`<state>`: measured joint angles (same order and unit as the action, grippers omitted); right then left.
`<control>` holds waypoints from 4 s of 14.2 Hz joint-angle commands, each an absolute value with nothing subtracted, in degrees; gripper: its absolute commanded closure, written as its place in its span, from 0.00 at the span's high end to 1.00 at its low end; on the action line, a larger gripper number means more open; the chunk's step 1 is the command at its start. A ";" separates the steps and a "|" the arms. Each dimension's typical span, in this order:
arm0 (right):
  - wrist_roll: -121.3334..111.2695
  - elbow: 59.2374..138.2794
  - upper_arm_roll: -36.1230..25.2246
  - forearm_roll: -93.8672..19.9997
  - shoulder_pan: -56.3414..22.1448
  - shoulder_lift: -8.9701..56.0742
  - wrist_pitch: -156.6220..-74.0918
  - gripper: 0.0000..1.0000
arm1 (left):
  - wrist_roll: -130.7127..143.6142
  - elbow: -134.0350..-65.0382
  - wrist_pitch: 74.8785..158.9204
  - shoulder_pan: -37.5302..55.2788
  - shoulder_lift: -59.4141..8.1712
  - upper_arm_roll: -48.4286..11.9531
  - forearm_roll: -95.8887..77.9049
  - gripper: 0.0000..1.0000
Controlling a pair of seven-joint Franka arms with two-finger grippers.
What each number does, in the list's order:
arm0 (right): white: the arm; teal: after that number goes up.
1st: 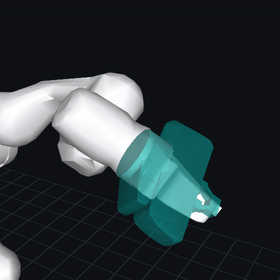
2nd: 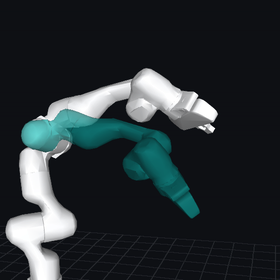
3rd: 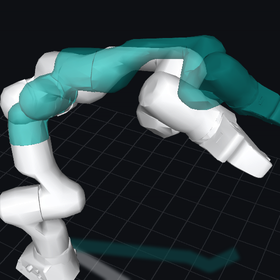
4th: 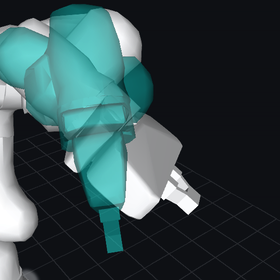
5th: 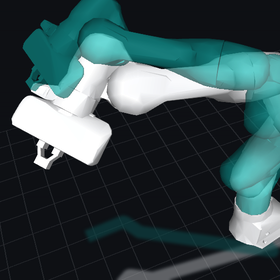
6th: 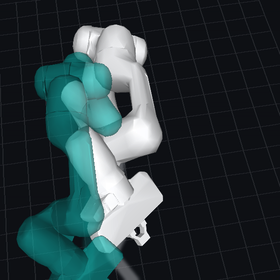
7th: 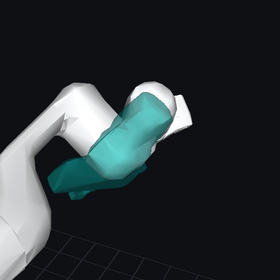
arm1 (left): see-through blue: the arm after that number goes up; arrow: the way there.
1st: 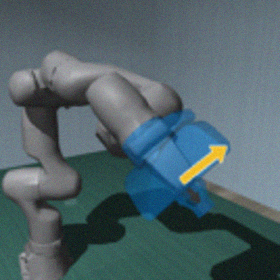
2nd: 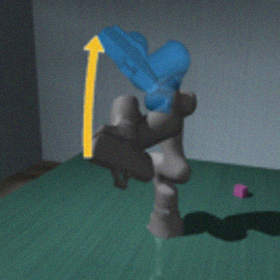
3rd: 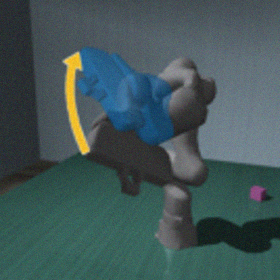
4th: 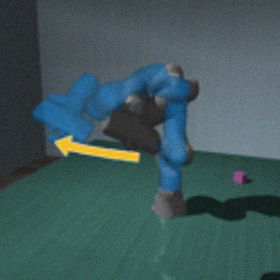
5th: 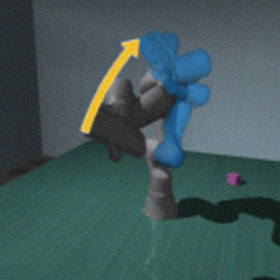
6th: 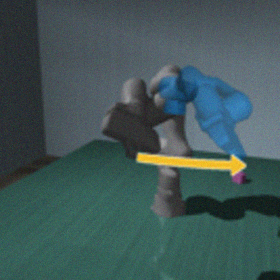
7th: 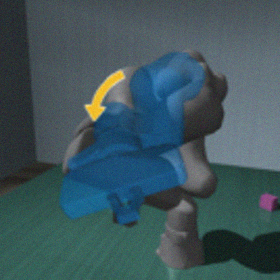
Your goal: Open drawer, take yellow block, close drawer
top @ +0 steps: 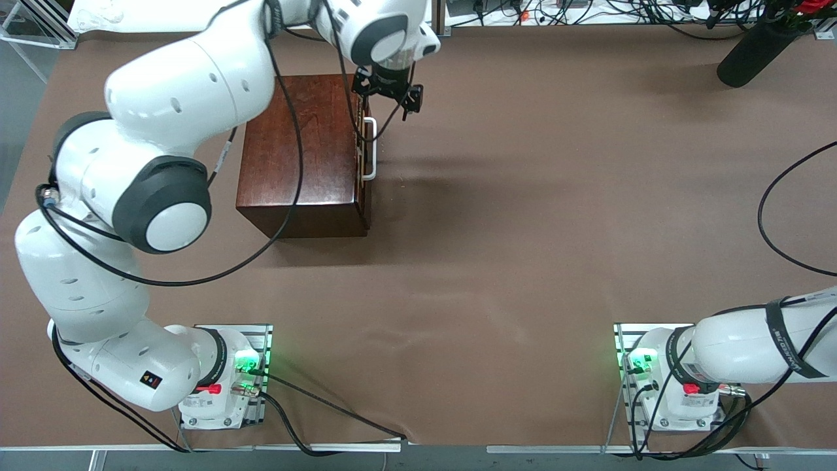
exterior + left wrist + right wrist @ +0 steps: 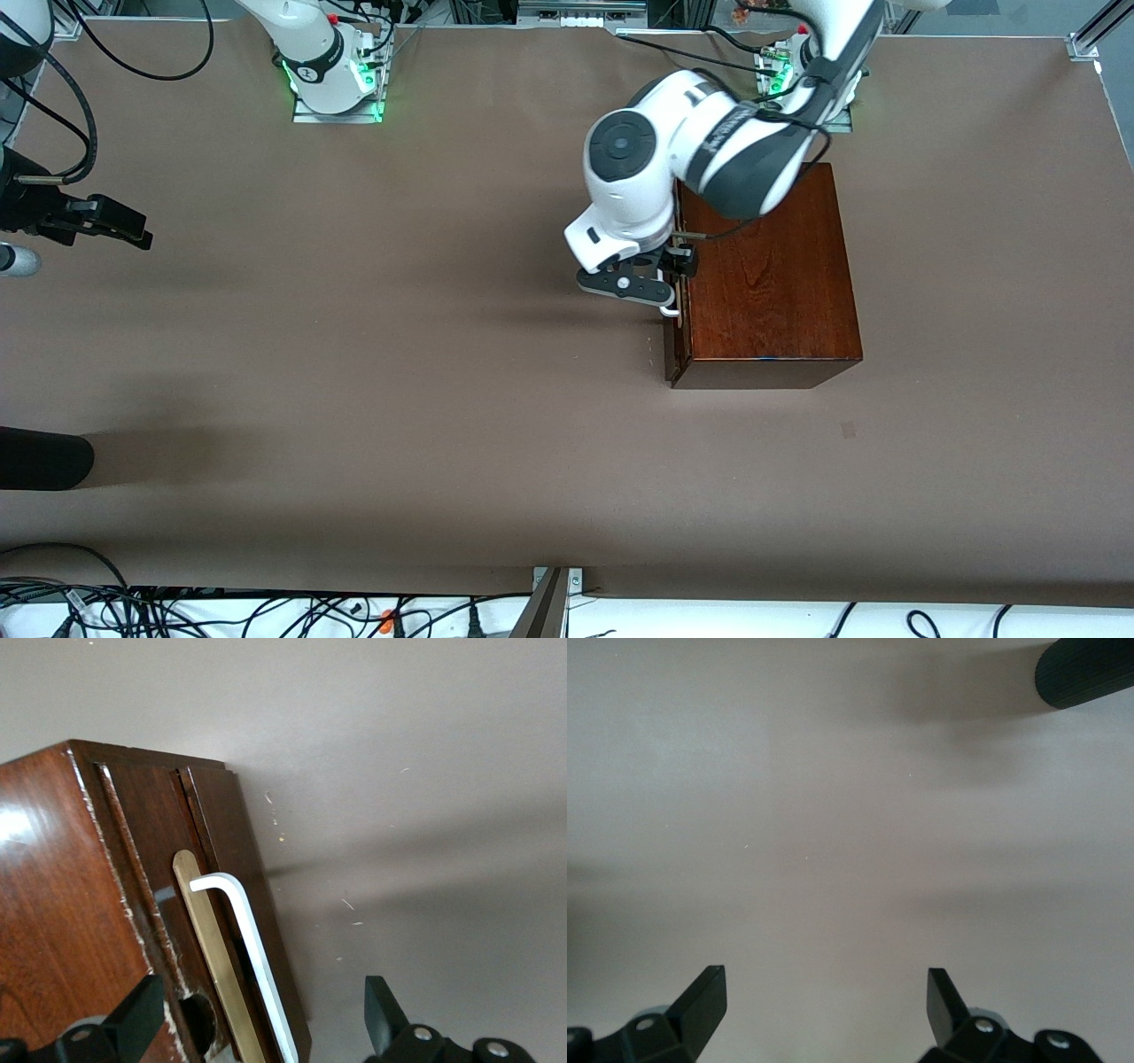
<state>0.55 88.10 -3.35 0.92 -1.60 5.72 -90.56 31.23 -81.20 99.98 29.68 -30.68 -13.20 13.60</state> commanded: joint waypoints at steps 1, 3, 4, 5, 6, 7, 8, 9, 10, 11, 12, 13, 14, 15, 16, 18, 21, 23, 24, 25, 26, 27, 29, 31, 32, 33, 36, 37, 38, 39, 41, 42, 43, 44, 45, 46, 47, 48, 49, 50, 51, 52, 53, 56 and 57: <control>0.44 87.98 -3.34 0.70 -1.15 5.71 -90.26 1.00 | 32.34 -81.82 99.40 29.71 -32.34 -12.66 15.73 1.00; 0.79 87.98 -3.25 0.70 -1.32 5.71 -90.26 1.00 | 35.05 -83.14 99.40 29.97 -32.34 -12.66 15.73 1.00; 0.88 87.98 -3.16 0.70 -1.41 5.71 -90.09 1.00 | 36.37 -84.01 99.40 30.41 -32.26 -12.74 15.73 1.00; 0.88 87.98 -3.16 0.70 -1.41 5.71 -90.09 1.00 | 37.00 -84.81 99.40 31.02 -32.26 -12.66 15.82 1.00; 0.62 87.89 -3.25 0.70 -1.32 5.71 -90.26 1.00 | 37.61 -85.25 99.40 31.37 -32.26 -12.66 15.82 1.00; 0.62 87.98 -3.25 0.70 -1.23 5.71 -90.18 1.00 | 37.97 -85.69 99.40 31.46 -32.26 -12.66 15.82 1.00; 0.62 87.89 -3.25 0.70 -1.32 5.63 -90.09 1.00 | 37.97 -85.95 99.40 31.46 -32.34 -12.66 15.82 1.00; 0.53 87.89 -3.25 0.62 -1.32 5.63 -90.09 1.00 | 37.97 -86.22 99.40 31.46 -32.52 -12.66 15.91 1.00; 0.53 87.89 -3.25 0.62 -1.32 5.63 -90.17 1.00 | 38.06 -87.00 99.58 31.46 -32.52 -12.66 15.91 1.00; 0.61 87.89 -3.25 0.62 -1.32 5.63 -90.18 1.00 | 38.06 -87.27 100.10 31.55 -32.52 -12.66 16.87 1.00; 0.79 87.89 -3.25 0.70 -1.32 5.63 -90.09 1.00 | 38.06 -87.54 100.37 31.55 -32.61 -12.74 17.83 1.00; 0.53 87.89 -3.25 0.70 -1.32 5.63 -90.09 1.00 | 38.14 -87.80 101.42 31.55 -32.96 -12.74 17.93 1.00; 0.27 87.89 -3.34 0.62 -1.23 5.71 -90.17 1.00 | 38.84 -88.50 102.47 31.64 -33.13 -12.74 17.93 1.00; 0.26 87.89 -3.34 0.62 -1.23 5.71 -90.18 1.00 | 40.07 -88.77 103.09 31.99 -33.40 -12.74 18.02 1.00; 0.35 87.89 -3.34 0.62 -1.23 5.63 -90.18 1.00 | 40.34 -89.47 103.88 32.17 -33.49 -12.66 18.10 1.00; 0.35 87.89 -3.34 0.62 -1.23 5.71 -90.18 1.00 | 40.43 -89.82 104.94 32.34 -33.49 -12.66 18.28 1.00; 0.79 87.89 -3.25 0.62 -1.32 5.71 -90.09 1.00 | 41.48 -89.91 105.12 32.43 -34.19 -12.66 18.37 1.00; 0.44 87.89 -3.34 0.62 -1.23 5.71 -90.26 1.00 | 41.84 -89.83 105.21 32.78 -34.71 -12.66 18.37 1.00; 0.61 87.89 -3.25 0.62 -1.32 5.71 -90.18 1.00 | 41.84 -89.82 105.21 32.96 -34.72 -12.66 18.37 1.00; 0.79 87.89 -3.25 0.62 -1.32 5.71 -90.18 1.00 | 42.18 -89.82 105.29 33.05 -34.72 -12.66 18.37 1.00; 0.53 87.89 -3.25 0.62 -1.23 5.71 -90.18 1.00 | 42.88 -89.74 105.29 33.05 -34.72 -12.66 18.37 1.00; 0.35 87.89 -3.25 0.62 -1.23 5.71 -90.18 1.00 | 43.59 -89.65 105.73 33.13 -34.72 -12.74 18.28 1.00; 0.70 87.89 -3.25 0.70 -1.32 5.71 -90.18 1.00 | 44.38 -89.56 107.75 33.31 -34.72 -12.83 18.28 1.00; 0.53 87.89 -3.34 0.70 -1.23 5.71 -90.26 1.00 | 44.82 -88.86 108.01 34.10 -35.15 -12.83 18.19 1.00; 0.53 87.89 -3.34 0.70 -1.23 5.71 -90.44 1.00 | 45.52 -88.86 108.89 34.10 -35.16 -12.83 18.11 1.00; 0.70 87.89 -3.34 0.70 -1.23 5.71 -90.35 1.00 | 46.31 -88.77 109.51 34.19 -35.24 -12.83 17.76 1.00; 0.70 87.89 -3.34 0.70 -1.14 5.71 -90.61 1.00 | 48.60 -88.68 113.10 34.63 -35.51 -12.92 17.32 1.00; 0.70 87.89 -3.34 0.70 -1.14 5.71 -90.62 1.00 | 49.82 -88.68 113.99 34.89 -35.86 -12.92 17.23 1.00; 0.70 87.89 -3.34 0.79 -1.14 5.71 -90.62 1.00 | 50.97 -88.59 114.95 35.24 -36.03 -12.92 17.31 1.00; 0.70 87.89 -3.34 0.70 -1.14 5.71 -90.62 1.00 | 51.76 -88.51 116.44 35.33 -36.56 -12.92 17.23 1.00; 0.70 87.89 -3.34 0.79 -1.05 5.80 -90.70 1.00 | 53.17 -88.42 118.12 35.42 -36.83 -12.92 15.65 1.00; 0.70 87.89 -3.34 0.79 -1.14 5.71 -90.62 1.00 | 53.26 -88.42 118.56 35.77 -36.83 -12.92 15.47 1.00; 0.62 87.89 -3.34 0.70 -1.06 5.80 -90.62 1.00 | 53.26 -87.81 118.56 35.86 -36.91 -12.92 15.47 1.00; 0.62 87.89 -3.34 0.70 -0.97 5.80 -90.70 1.00 | 53.35 -86.85 118.56 36.21 -37.26 -13.01 15.47 1.00; 0.62 87.89 -3.34 0.70 -1.05 6.15 -90.79 1.00 | 53.52 -86.31 118.56 36.56 -37.35 -13.01 15.38 1.00; 0.79 87.89 -3.34 0.79 -1.05 6.15 -90.70 1.00 | 53.96 -86.05 118.48 36.74 -37.53 -12.92 15.47 1.00; 0.79 87.89 -3.34 0.70 -1.05 6.15 -90.62 1.00 | 54.31 -85.96 118.56 37.09 -37.70 -12.92 15.38 1.00; 0.70 87.89 -3.34 0.70 -1.05 6.15 -90.70 1.00 | 54.49 -85.87 118.48 37.18 -37.71 -12.92 15.38 1.00; 0.62 87.89 -3.34 0.70 -1.05 6.24 -90.70 1.00 | 54.58 -85.43 118.39 37.35 -37.71 -12.92 15.38 1.00; 0.79 87.89 -3.34 0.70 -1.05 6.15 -90.70 1.00 | 54.49 -84.91 118.21 37.44 -37.71 -12.92 15.55 1.00; 0.79 87.89 -3.34 0.70 -1.05 6.15 -90.62 1.00 | 54.49 -84.64 117.69 37.44 -37.62 -12.83 15.90 1.00; 0.44 87.89 -3.43 0.70 -1.05 6.15 -90.62 1.00 | 54.41 -84.55 116.55 37.44 -37.44 -12.83 16.26 1.00; 0.44 87.89 -3.43 0.70 -0.97 6.24 -90.79 1.00 | 54.32 -84.29 114.11 37.53 -37.35 -12.83 16.43 1.00; 0.44 87.89 -3.43 0.70 -0.97 6.24 -90.70 1.00 | 54.32 -81.66 108.92 38.05 -37.18 -13.01 16.61 1.00; 0.35 87.89 -3.43 0.70 -0.97 6.24 -90.70 1.00 | 54.32 -80.43 106.29 38.32 -37.18 -13.01 16.70 1.00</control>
<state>0.55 88.10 -3.59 0.92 -1.46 6.30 -90.72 53.75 -84.58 111.47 37.11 -36.42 -13.14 16.01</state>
